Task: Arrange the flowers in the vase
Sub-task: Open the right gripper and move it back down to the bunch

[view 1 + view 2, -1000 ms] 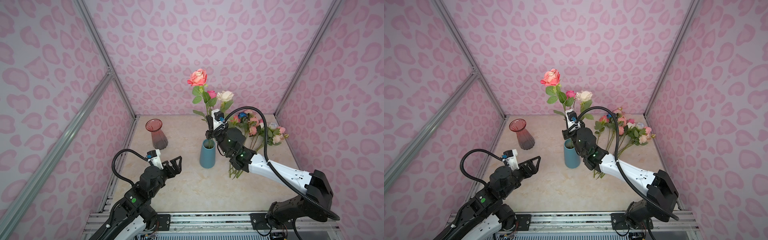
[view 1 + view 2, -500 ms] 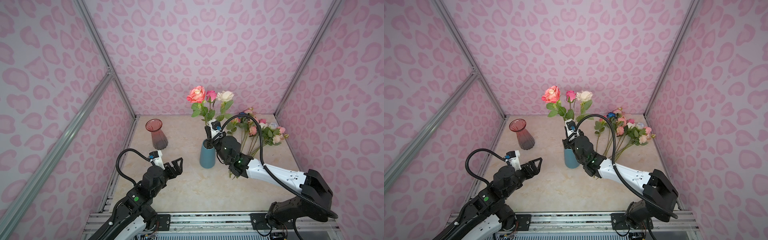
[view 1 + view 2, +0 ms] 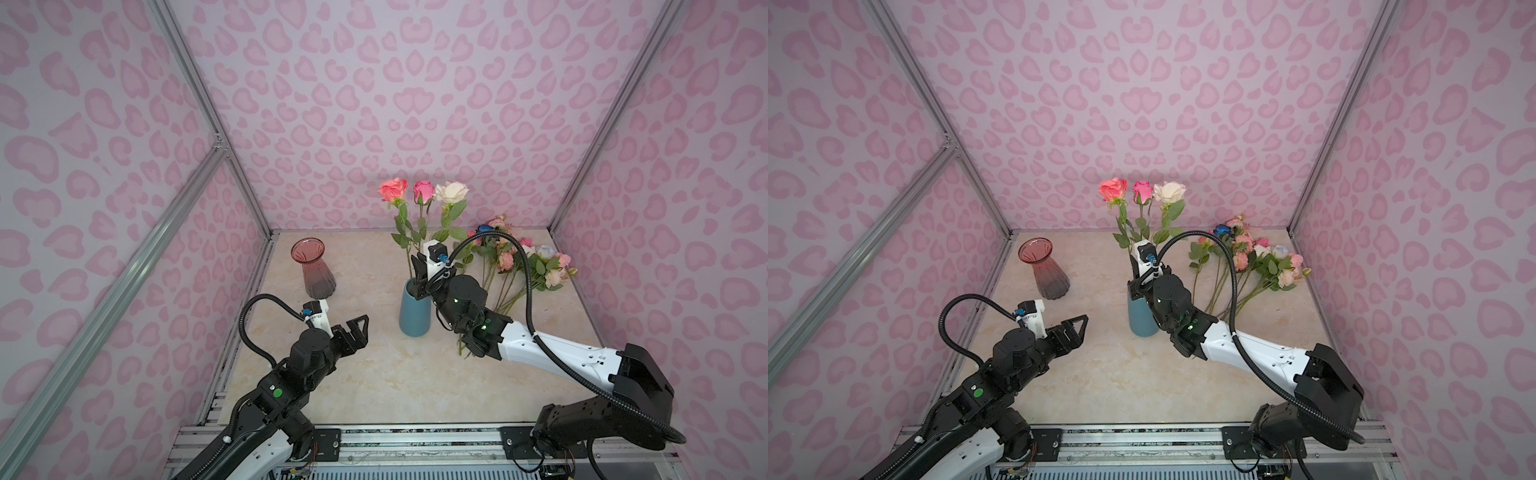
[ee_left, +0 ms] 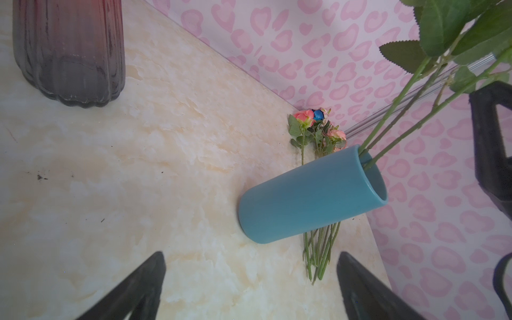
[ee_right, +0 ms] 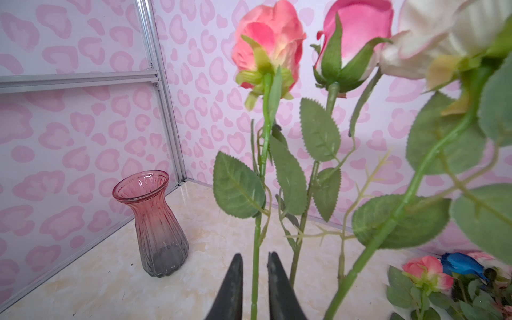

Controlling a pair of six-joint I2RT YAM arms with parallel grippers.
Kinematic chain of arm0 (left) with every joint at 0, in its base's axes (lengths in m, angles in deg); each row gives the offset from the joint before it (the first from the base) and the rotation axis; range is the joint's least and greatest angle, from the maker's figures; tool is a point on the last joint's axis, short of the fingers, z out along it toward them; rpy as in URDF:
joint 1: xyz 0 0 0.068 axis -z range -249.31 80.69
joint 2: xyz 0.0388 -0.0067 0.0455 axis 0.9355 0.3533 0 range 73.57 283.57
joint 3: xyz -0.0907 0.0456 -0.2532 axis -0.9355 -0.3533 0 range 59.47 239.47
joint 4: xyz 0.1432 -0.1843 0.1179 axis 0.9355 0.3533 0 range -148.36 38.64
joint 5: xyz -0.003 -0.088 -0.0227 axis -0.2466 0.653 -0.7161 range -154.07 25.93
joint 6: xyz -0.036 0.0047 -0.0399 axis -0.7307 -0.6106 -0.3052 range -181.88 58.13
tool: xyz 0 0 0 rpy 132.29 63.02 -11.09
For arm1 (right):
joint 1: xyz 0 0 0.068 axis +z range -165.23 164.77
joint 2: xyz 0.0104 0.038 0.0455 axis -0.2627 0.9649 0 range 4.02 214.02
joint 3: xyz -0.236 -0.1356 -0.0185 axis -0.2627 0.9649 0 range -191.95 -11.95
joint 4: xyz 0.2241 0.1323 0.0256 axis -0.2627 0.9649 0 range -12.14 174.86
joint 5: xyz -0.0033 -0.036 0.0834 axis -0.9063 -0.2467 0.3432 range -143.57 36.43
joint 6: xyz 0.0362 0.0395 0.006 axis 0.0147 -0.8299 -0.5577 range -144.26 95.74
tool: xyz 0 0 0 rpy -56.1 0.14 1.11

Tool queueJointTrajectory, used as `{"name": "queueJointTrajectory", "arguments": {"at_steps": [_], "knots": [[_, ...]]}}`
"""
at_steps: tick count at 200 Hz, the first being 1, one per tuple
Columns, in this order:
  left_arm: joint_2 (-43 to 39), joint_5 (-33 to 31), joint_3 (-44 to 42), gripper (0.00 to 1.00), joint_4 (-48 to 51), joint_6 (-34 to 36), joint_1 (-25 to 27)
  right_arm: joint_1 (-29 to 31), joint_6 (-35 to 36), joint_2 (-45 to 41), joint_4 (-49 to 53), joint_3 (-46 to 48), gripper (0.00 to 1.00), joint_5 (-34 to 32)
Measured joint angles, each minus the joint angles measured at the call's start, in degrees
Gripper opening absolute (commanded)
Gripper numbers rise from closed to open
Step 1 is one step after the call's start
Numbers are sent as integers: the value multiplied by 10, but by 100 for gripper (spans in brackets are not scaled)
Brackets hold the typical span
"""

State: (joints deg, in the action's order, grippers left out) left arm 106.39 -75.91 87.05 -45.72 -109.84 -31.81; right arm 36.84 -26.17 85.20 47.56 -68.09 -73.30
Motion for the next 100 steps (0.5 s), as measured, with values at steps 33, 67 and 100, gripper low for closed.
{"name": "queueJointTrajectory", "arguments": {"at_steps": [33, 67, 100], "knots": [[7, 1, 0, 97, -6, 0, 0, 8, 0, -13, 0, 1, 19, -2], [15, 5, 0, 97, -7, 0, 0, 21, 3, -34, 2, 1, 19, -2], [22, 11, 0, 97, -9, 0, 0, 31, 7, -60, 14, 6, 19, -9]]}}
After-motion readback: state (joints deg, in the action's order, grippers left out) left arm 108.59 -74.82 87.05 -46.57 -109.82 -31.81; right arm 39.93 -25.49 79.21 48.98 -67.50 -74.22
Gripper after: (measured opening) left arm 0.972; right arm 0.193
